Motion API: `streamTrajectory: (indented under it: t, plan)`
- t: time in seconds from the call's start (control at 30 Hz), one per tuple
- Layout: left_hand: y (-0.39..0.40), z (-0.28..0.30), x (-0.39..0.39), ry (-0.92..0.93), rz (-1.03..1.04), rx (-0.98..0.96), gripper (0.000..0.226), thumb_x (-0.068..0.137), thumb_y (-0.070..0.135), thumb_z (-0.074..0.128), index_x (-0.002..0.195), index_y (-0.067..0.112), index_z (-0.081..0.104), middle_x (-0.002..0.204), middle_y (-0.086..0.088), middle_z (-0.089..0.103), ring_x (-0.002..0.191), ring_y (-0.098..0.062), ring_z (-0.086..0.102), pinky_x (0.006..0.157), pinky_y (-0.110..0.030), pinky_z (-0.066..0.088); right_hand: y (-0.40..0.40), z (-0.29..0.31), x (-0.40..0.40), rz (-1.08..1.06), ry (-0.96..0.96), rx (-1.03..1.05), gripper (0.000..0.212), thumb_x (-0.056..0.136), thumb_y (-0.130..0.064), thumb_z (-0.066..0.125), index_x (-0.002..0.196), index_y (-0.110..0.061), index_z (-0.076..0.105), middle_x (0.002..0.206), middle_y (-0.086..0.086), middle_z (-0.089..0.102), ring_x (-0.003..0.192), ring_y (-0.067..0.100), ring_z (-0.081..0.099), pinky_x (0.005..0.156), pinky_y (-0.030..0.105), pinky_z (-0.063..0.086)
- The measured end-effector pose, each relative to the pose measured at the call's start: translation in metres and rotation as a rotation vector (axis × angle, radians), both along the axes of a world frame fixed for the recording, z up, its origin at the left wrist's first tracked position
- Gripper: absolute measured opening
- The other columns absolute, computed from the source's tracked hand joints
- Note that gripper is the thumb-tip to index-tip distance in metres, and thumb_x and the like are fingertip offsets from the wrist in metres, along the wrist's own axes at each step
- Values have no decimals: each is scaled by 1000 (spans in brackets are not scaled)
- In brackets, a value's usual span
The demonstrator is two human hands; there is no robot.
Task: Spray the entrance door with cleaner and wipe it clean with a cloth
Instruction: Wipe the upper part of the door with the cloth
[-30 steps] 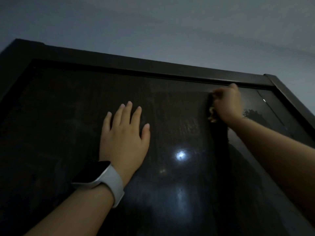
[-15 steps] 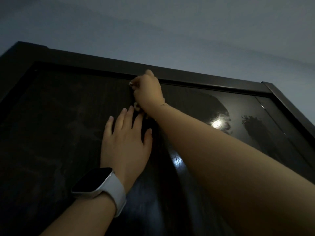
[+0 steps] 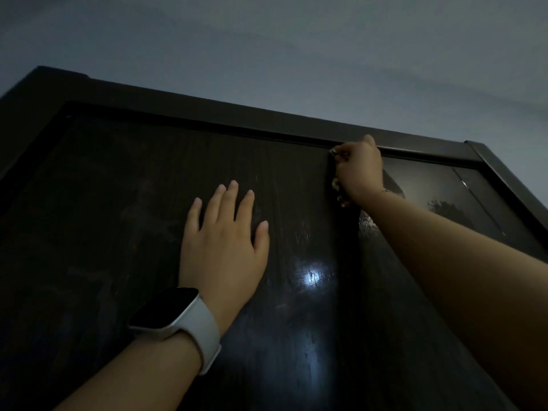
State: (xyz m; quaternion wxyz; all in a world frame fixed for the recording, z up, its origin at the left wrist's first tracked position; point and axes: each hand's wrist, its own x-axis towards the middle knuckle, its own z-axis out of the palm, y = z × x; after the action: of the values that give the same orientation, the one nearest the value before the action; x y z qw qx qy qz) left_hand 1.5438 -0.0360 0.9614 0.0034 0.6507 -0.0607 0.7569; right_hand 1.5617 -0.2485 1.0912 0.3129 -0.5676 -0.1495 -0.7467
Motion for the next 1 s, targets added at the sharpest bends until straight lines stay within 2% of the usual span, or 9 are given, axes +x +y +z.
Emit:
streamTrajectory:
  t: [0.07,0.17,0.2,0.27,0.33,0.37,0.47,0.77,1.0]
  plan:
    - [-4,-1,-2,24,19,-16,58,98,45,19,150,22,30,159,-6,24,147,-21,19,119,-45,11,15,-11,-1,-6,11,-19,20,96,-10,53,111,-11,67,114,3,37,96,33,62,69,49,59]
    - [-12,-2,-8,66,77,-6,56,100,41,23,151,18,28,160,-8,22,148,-22,17,119,-47,11,36,-30,-1,-14,41,-107,20,97,-13,54,115,-14,63,121,6,38,70,32,63,43,32,53]
    - [-14,-1,-9,85,95,5,55,101,40,24,151,18,25,160,-8,20,148,-22,16,119,-47,11,39,-35,-4,-32,35,-145,22,97,-13,54,117,-15,62,120,6,38,67,31,63,41,30,52]
    - [-15,-1,-11,102,134,19,54,102,37,25,152,17,23,161,-6,19,148,-20,15,120,-45,11,37,-36,-7,-83,13,-220,27,97,-11,54,122,-16,62,119,5,40,90,29,61,67,38,59]
    - [-25,-2,-14,127,137,-10,52,102,33,28,152,18,21,161,-4,16,148,-18,13,120,-43,11,23,-32,-6,-100,3,-261,29,98,-10,52,125,-15,63,119,7,43,109,28,51,96,40,50]
    - [-34,-1,-18,152,107,-38,53,102,31,31,152,19,19,162,-3,13,149,-18,11,121,-44,11,13,-29,-3,-103,-8,-260,29,98,-10,52,125,-14,63,119,8,44,113,27,47,99,36,46]
    - [-78,-1,-25,191,15,-22,57,101,34,38,153,24,16,162,1,8,149,-16,6,121,-43,8,-23,-23,6,-112,-33,-236,28,98,-7,50,121,-11,65,120,11,44,115,29,44,98,34,42]
    - [-226,3,11,157,-72,6,55,102,40,33,153,26,17,162,4,8,149,-13,6,121,-38,8,-178,-4,38,-140,-46,-244,27,98,-8,49,120,-7,64,122,14,44,115,33,43,97,39,42]
    - [-277,4,46,126,35,-106,56,101,45,24,153,27,15,163,3,7,149,-14,2,120,-49,-2,-272,0,58,-173,-46,-175,27,95,-4,52,119,-4,65,122,19,45,114,37,45,95,38,42]
